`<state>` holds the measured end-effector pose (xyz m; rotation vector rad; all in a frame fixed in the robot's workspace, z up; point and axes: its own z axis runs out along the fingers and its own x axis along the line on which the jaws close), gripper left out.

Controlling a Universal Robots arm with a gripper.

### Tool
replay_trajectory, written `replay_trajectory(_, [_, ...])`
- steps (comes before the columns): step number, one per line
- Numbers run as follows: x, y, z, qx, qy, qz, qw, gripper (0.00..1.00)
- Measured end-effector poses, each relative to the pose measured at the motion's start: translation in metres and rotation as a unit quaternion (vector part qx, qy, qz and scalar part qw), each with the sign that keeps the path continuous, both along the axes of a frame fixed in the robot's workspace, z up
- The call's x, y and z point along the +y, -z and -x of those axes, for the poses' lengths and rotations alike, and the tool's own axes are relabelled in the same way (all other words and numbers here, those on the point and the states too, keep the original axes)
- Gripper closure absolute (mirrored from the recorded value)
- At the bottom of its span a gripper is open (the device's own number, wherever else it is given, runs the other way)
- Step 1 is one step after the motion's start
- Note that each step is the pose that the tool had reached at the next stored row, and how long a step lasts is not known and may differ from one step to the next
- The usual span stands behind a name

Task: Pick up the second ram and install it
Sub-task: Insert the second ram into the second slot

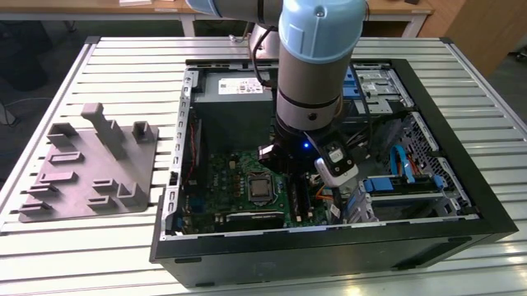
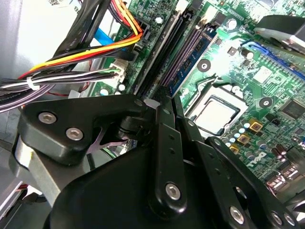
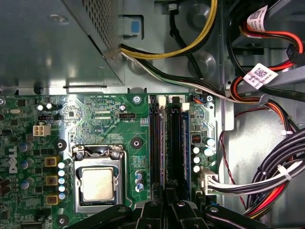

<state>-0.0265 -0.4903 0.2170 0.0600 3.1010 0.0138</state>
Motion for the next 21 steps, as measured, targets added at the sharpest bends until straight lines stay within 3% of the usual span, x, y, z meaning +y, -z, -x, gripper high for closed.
replay_trajectory(11, [0.0003, 0.0001, 0.0, -0.0001, 0.0, 0.0018, 1.0, 0.86])
replay_trajectory(14, [0.0011, -0.0009, 0.0001, 0.0, 0.0, 0.0071, 1.0, 0.86])
replay_trajectory(18, [0.0041, -0.0016, -0.0002, 0.0001, 0.0, 0.0175, 0.9998, 0.86])
replay_trajectory(21, [0.0051, -0.0016, -0.0005, 0.0003, -0.003, 0.0187, 0.9998, 0.86])
